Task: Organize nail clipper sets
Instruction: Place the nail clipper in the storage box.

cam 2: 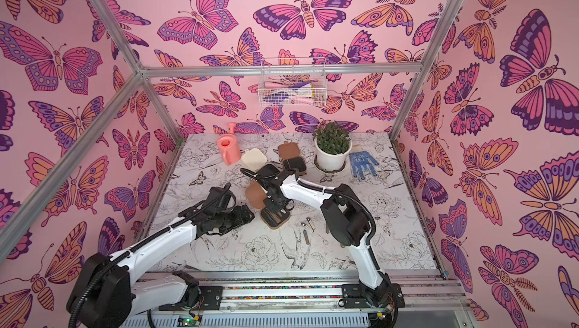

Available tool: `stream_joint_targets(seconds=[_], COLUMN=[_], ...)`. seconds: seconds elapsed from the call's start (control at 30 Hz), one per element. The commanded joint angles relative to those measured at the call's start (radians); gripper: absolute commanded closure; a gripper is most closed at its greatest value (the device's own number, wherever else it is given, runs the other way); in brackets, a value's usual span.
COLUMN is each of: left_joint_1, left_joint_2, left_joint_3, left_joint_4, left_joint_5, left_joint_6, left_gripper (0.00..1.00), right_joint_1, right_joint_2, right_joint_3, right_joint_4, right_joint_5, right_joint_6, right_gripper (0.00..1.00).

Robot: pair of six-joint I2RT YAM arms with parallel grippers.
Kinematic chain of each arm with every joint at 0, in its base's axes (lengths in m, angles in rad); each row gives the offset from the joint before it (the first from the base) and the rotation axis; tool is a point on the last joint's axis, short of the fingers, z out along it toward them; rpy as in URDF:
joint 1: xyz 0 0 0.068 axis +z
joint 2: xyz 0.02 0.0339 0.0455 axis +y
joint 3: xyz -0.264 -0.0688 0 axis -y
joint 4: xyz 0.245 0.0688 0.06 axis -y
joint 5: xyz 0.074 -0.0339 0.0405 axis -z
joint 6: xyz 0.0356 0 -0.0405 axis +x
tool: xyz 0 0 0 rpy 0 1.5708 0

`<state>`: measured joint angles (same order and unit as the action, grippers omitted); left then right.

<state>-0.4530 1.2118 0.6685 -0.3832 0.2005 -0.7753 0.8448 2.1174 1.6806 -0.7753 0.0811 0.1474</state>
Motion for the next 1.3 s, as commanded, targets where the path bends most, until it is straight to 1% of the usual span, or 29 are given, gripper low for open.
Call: stream_joint_targets(seconds=[0.0, 0.27, 0.63, 1.27], left_joint_1=[-0.006, -0.006, -0.006, -0.006], left_joint_2=[-0.018, -0.012, -0.007, -0.009], left_joint_3=[-0.020, -0.020, -0.019, -0.018], left_joint_4=[-0.017, -0.017, -0.016, -0.016], left_joint_5=[-0.018, -0.021, -0.021, -0.023], left_joint_6=[-0.004, -0.002, -0.002, -0.001], left_gripper=[0.17, 0.17, 0.17, 0.17], right_joint_1=[-0.013, -0.019, -0.019, -0.023], right_joint_2=[0.007, 0.012, 0.032, 0.070], right_joint_3=[0.039, 0.030, 0.022, 0.023], right_joint_4=[-0.029, -0.036, -0.028, -0.034], right_joint_5=[-0.007, -0.004, 0.001, 0.008], right_joint_6=[0.007, 0.011, 0.012, 0.018], right_gripper=[0.85, 0.84, 0.87, 0.87])
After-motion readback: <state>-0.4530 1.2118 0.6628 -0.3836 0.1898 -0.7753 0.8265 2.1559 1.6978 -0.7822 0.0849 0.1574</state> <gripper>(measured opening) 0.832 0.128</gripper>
